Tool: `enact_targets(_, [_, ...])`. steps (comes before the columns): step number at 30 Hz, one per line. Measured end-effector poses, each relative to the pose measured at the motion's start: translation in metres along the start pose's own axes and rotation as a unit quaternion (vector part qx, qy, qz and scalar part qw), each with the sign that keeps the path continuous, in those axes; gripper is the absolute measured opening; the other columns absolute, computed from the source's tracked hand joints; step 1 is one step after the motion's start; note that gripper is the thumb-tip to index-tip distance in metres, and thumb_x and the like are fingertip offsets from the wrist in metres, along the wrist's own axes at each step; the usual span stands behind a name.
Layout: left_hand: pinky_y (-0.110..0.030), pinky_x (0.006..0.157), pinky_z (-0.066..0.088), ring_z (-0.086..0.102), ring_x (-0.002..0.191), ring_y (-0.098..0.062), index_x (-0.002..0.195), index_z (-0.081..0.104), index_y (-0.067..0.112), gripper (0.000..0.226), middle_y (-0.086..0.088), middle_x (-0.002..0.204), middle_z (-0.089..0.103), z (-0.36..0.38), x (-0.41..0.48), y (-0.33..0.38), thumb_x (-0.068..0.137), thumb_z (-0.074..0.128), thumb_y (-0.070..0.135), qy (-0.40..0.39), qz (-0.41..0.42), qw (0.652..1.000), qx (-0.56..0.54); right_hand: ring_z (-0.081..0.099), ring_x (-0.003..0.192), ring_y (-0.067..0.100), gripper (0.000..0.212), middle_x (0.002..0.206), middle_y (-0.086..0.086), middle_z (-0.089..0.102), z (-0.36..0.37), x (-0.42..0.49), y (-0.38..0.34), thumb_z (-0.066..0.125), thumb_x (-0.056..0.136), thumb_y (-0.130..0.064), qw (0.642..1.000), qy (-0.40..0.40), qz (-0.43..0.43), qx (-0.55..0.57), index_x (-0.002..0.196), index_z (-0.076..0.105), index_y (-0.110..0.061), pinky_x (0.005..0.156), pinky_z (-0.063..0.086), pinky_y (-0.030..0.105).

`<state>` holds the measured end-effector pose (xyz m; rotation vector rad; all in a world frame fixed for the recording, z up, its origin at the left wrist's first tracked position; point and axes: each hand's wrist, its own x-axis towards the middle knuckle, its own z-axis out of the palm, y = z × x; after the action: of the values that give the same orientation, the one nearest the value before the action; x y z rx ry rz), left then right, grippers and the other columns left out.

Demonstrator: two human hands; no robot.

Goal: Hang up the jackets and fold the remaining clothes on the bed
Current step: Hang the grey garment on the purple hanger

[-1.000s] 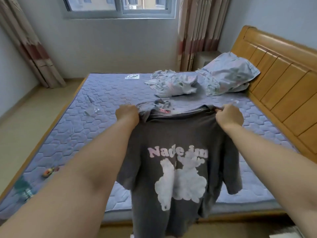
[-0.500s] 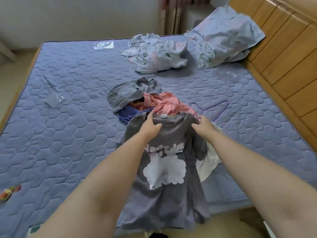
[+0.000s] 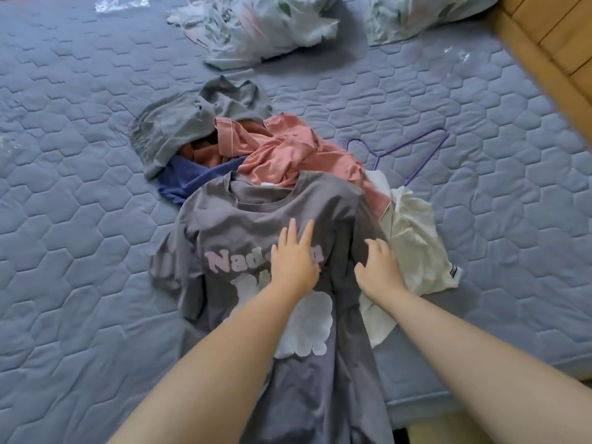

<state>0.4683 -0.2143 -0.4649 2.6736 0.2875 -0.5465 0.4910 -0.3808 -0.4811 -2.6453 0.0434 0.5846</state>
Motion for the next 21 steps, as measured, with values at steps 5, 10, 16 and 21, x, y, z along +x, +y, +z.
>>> enact_targets(5, [-0.066,0.11,0.005,-0.022,0.144,-0.032,0.147,-0.022,0.036,0.101,-0.006,0.157,-0.026,0.054,0.068,0.026,0.089,0.06,0.043,0.022,0.027,0.994,0.1,0.016,0.144,0.027,0.068,0.157,0.011,0.016,0.008,0.063,0.037,0.052,0.087,-0.023,0.99,0.078,-0.036,-0.108,0.148,0.024,-0.014,0.117,0.014,0.046])
enact_targets(10, [-0.074,0.104,0.004,-0.026,0.142,-0.035,0.146,-0.024,0.037,0.117,-0.007,0.155,-0.03,0.073,0.146,0.053,0.074,0.066,0.062,0.077,0.134,0.975,0.16,-0.002,0.147,0.026,0.075,0.16,0.008,0.001,0.011,0.153,0.082,0.042,0.093,-0.041,0.981,0.066,-0.017,-0.184,0.153,-0.001,-0.028,0.114,-0.001,0.057])
enact_targets(16, [-0.073,0.104,0.0,-0.021,0.144,-0.031,0.144,-0.027,0.04,0.112,-0.005,0.157,-0.026,0.123,0.21,0.041,0.073,0.051,0.077,0.012,0.105,0.984,0.146,0.01,0.146,0.033,0.077,0.157,0.017,0.016,0.054,0.201,0.114,0.027,0.084,-0.053,0.975,0.023,-0.043,-0.218,0.153,0.007,-0.025,0.114,0.005,0.059])
enact_targets(21, [-0.067,0.108,-0.001,-0.01,0.146,-0.033,0.144,-0.024,0.036,0.1,-0.012,0.16,-0.011,0.136,0.219,0.03,0.076,0.037,0.077,0.062,0.139,0.977,0.148,0.041,0.13,0.043,0.076,0.139,0.025,0.045,0.066,0.209,0.126,0.035,0.076,-0.049,0.97,0.096,-0.092,-0.203,0.145,0.035,-0.017,0.103,0.028,0.065])
